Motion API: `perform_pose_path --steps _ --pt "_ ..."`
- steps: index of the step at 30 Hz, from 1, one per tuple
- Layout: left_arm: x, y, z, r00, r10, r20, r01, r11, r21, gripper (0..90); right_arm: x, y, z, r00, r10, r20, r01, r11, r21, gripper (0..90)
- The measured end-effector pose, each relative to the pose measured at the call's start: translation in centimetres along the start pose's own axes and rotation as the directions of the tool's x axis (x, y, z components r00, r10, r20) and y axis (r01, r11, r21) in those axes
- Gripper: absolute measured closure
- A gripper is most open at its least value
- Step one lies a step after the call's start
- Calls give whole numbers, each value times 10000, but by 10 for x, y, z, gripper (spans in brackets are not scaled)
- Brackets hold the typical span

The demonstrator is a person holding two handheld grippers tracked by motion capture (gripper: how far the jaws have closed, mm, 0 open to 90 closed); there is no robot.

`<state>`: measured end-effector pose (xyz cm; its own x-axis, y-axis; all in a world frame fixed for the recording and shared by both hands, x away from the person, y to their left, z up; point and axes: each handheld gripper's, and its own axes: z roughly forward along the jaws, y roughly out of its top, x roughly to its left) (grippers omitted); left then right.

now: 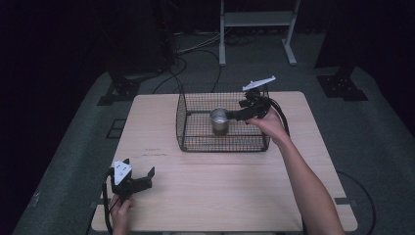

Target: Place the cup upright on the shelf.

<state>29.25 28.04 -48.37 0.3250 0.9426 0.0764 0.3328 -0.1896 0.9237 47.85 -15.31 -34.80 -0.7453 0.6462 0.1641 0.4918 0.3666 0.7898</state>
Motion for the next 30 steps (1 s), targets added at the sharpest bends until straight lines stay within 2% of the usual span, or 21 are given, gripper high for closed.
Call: perform_pose_path --steps 6,10,11,21,30 --pt "0 0 0 10000 26 -30 -26 10000 -1 0 3 -8 -15 9999 45 -94 -47 9999 -166 134" --pt "2 0 -1 9999 -123 -18 123 9999 -70 0 11 -17 -29 9994 -245 -254 237 9992 -309 135" --pt "2 0 -1 9999 -122 -19 122 9999 -72 0 12 -18 -31 9995 -195 -256 187 9993 -337 135" --pt "1 0 -1 10000 -65 -11 65 10000 -38 0 20 -36 -44 9970 -454 -623 433 9984 -362 135" --pt "1 0 0 10000 -96 9 96 9999 -59 0 30 -50 -53 9950 -736 -673 717 9970 -298 141"
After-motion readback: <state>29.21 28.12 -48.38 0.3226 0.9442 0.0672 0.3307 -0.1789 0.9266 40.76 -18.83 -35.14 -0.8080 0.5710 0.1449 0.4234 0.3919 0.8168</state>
